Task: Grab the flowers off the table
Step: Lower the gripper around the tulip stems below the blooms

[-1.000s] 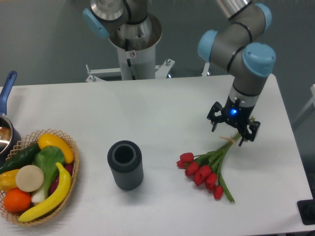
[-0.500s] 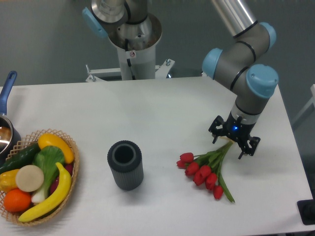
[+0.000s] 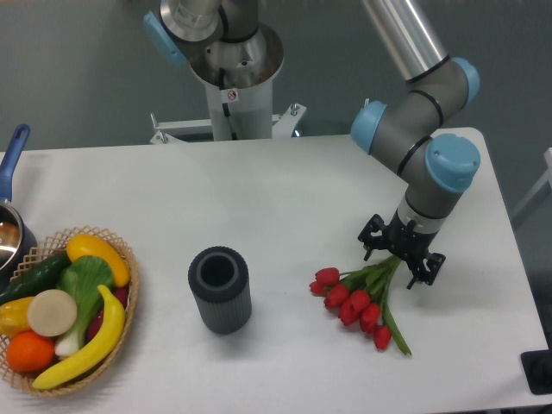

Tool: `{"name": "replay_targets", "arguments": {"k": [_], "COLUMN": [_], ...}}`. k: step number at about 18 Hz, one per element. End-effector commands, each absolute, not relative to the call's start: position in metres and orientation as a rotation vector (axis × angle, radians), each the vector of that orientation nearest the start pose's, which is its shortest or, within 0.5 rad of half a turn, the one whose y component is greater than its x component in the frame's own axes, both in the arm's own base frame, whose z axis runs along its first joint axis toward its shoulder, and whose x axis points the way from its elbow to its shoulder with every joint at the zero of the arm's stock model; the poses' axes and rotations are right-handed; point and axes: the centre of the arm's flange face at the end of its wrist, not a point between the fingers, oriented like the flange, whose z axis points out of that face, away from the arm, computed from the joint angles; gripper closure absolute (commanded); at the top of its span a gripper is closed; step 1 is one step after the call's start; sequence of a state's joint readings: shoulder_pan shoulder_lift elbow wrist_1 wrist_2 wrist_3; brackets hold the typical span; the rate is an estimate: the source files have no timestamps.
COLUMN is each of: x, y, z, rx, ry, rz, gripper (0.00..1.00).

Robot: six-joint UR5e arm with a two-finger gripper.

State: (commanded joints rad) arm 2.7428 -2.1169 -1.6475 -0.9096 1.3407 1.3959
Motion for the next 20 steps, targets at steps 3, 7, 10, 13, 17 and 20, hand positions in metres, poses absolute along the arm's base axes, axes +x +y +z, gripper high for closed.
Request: {"name": "replay_targets", "arguments": {"k": [3, 7, 10, 13, 17, 20], "x": [-0.533, -0.531, -0.528, -0.528, -0.53, -0.529], "y": [0.394, 0.396, 0.4, 0.402, 0.403, 0.402], "z": [0.199, 0.196, 0.192, 0.188, 0.184, 0.181], "rx": [-2.893, -2.897, -2.9, -2.898, -2.896, -2.897], "ry": [0.333, 0.337, 0.346, 0.353, 0.358, 0.358], "rz": [-0.047, -0.053, -0.058, -0.054, -0.045, -0.049], "gripper": [0.0, 0.0, 0.0, 0.0, 0.0, 0.0]}}
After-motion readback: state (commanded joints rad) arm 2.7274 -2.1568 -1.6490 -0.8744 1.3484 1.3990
